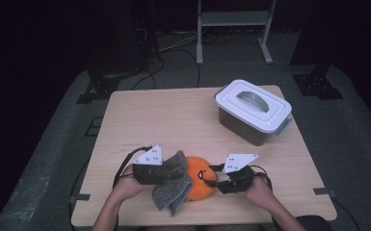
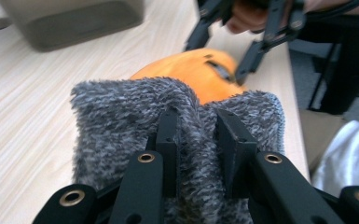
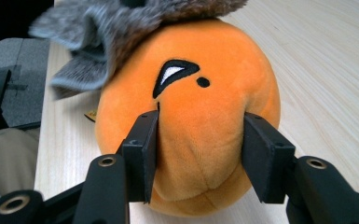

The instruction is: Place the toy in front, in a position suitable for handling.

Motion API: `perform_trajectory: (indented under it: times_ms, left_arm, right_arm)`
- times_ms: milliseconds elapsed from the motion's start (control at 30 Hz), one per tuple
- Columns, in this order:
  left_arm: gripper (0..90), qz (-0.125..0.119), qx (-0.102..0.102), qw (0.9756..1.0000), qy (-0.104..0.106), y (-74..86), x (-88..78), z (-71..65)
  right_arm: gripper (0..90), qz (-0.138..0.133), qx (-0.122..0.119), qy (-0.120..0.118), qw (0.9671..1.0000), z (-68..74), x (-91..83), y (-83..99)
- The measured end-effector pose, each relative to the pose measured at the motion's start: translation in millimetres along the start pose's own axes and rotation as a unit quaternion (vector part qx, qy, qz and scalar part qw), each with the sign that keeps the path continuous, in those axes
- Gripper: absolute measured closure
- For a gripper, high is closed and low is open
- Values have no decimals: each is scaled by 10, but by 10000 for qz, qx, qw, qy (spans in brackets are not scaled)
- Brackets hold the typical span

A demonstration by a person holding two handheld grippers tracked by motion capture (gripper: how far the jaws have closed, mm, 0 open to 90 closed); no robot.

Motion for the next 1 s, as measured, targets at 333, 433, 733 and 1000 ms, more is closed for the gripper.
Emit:
perform_trajectory:
  times_ms: [333, 433, 733, 1000]
  left_arm:
    - [719, 96, 65, 9979, 640, 24, 101, -87]
    - [721, 94, 67, 9985, 544, 21, 89, -71]
    - [728, 104, -24, 9995, 309, 99, 5, 23]
    - [730, 10, -27, 9998, 176, 112, -62, 57]
  right_arm:
    - [324, -109, 255, -56, 9996, -9, 15, -61]
    - [403, -96, 180, -23, 9998, 10, 27, -37]
    - [458, -72, 80, -53, 9999, 9, -1, 4]
    - [458, -85, 24, -50, 9999, 19, 2, -3]
Point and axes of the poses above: each handheld gripper's, and its own axes: x roughly forward along the jaws, y roughly out of its underside, z roughly to its left, the point moved 4 cm from there along x, roughly forward along the jaws, and after that the axes turned 13 degrees about y, right-handed, at the moved point
